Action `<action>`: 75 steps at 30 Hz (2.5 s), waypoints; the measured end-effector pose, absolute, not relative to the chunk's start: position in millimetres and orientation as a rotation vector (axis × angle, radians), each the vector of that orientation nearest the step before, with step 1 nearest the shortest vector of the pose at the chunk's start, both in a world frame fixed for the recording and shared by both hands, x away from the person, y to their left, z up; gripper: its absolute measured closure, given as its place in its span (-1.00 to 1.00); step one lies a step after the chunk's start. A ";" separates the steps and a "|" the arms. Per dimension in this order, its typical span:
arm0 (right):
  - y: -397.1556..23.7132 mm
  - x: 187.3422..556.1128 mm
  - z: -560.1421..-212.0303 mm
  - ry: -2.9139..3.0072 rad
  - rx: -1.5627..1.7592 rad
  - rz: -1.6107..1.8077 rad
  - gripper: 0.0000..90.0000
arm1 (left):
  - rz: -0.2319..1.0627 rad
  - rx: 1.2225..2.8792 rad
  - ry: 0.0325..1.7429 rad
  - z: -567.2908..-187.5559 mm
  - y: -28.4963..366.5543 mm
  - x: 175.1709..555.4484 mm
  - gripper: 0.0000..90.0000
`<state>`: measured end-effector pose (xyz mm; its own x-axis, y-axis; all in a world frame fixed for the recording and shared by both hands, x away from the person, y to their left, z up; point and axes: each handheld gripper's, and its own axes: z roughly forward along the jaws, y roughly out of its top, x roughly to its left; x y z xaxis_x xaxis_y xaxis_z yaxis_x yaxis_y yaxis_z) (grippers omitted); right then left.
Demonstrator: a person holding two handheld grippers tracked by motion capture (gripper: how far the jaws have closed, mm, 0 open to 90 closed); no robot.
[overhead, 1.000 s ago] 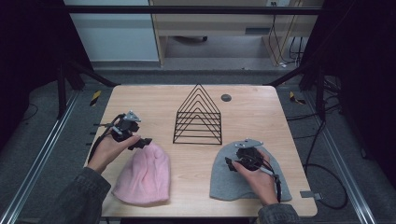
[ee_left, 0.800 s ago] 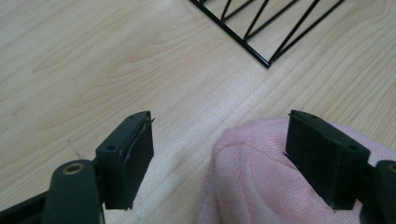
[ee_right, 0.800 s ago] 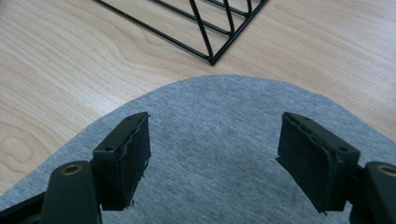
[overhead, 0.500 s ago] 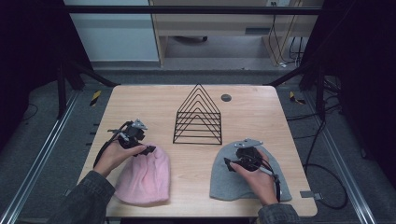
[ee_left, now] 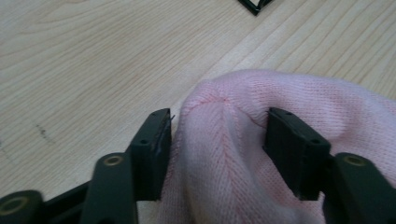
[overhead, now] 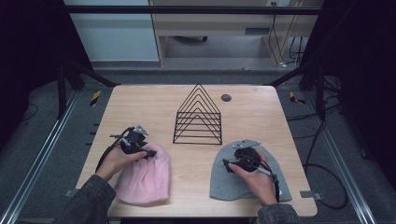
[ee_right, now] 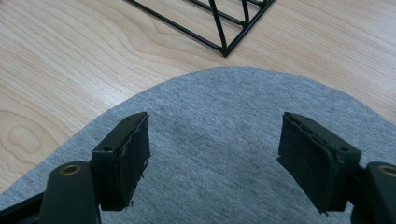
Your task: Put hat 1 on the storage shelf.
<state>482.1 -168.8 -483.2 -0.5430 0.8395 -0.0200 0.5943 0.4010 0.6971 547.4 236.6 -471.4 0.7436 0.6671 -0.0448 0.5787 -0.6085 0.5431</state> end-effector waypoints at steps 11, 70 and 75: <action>-169.8 482.2 -482.4 2.285 1.242 0.914 -0.45 | 0.261 2.380 0.920 -461.9 233.6 538.6 0.61; -20.2 486.6 -414.5 2.423 0.837 1.298 -0.18 | 0.575 1.998 0.651 -270.7 211.1 491.4 0.65; -10.8 490.4 -410.6 2.451 0.827 1.324 0.47 | 0.554 1.984 0.653 -266.4 211.7 491.3 0.65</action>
